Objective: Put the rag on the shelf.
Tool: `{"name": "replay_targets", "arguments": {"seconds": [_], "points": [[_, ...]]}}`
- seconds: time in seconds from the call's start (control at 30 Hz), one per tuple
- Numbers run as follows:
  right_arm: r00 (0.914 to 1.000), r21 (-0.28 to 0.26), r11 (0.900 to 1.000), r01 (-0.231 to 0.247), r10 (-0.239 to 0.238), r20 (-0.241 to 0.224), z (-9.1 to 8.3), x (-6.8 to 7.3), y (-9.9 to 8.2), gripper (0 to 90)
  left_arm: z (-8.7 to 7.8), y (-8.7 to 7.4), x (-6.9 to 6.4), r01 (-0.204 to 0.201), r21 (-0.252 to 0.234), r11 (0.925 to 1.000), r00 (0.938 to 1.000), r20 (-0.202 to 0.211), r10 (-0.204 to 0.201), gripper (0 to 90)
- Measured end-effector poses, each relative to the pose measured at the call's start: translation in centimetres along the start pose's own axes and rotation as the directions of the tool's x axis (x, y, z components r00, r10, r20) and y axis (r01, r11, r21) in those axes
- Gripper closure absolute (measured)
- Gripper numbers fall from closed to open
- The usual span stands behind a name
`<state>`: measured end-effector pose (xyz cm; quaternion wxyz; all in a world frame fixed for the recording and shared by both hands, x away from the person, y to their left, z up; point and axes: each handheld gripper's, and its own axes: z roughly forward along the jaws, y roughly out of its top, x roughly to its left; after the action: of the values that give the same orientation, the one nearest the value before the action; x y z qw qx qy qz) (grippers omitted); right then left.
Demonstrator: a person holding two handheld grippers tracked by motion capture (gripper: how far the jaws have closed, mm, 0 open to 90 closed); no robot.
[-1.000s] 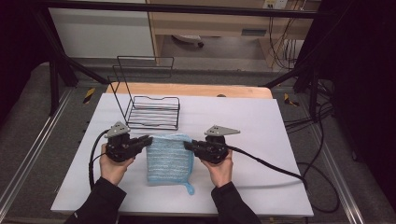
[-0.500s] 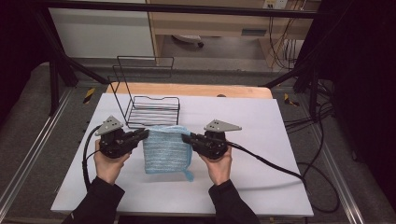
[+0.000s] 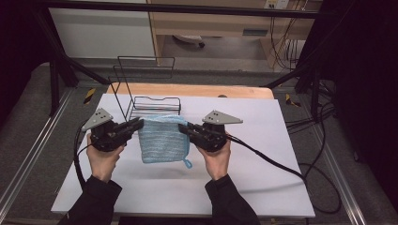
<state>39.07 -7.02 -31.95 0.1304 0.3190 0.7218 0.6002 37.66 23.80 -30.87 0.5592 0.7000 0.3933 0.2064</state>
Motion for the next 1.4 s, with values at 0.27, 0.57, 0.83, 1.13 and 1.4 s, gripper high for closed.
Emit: {"name": "replay_targets", "arguments": {"seconds": [0.27, 0.57, 0.83, 1.13, 1.4], "points": [[0.9995, -0.046, 0.9985, 0.030, -0.029, 0.016, 0.4, 0.3, 1.9, 80.6, -0.5, 1.7, 0.3, 0.008, -0.064, 0.9979, 0.9999, -0.007, -0.009, 81.0], [0.9981, -0.099, 0.9936, 0.055, -0.051, 0.034, 0.3, 0.6, 3.7, 80.7, -0.8, 3.4, 0.1, 0.003, -0.138, 0.9905, 0.9998, -0.017, -0.006, 81.2], [0.9939, -0.157, 0.9828, 0.097, -0.088, 0.067, 0.2, 1.3, 5.2, 80.8, -1.2, 4.8, 0.0, -0.004, -0.204, 0.9789, 0.9998, -0.022, -0.001, 81.4], [0.9905, -0.204, 0.9711, 0.124, -0.108, 0.085, 0.5, 1.6, 6.5, 81.0, -1.7, 6.0, 0.2, -0.007, -0.247, 0.9689, 0.9996, -0.029, 0.000, 81.4], [0.9863, -0.241, 0.9584, 0.152, -0.132, 0.098, 1.1, 2.1, 8.0, 81.0, -2.3, 7.1, 0.5, -0.003, -0.303, 0.9530, 0.9992, -0.040, -0.009, 81.5]]}}
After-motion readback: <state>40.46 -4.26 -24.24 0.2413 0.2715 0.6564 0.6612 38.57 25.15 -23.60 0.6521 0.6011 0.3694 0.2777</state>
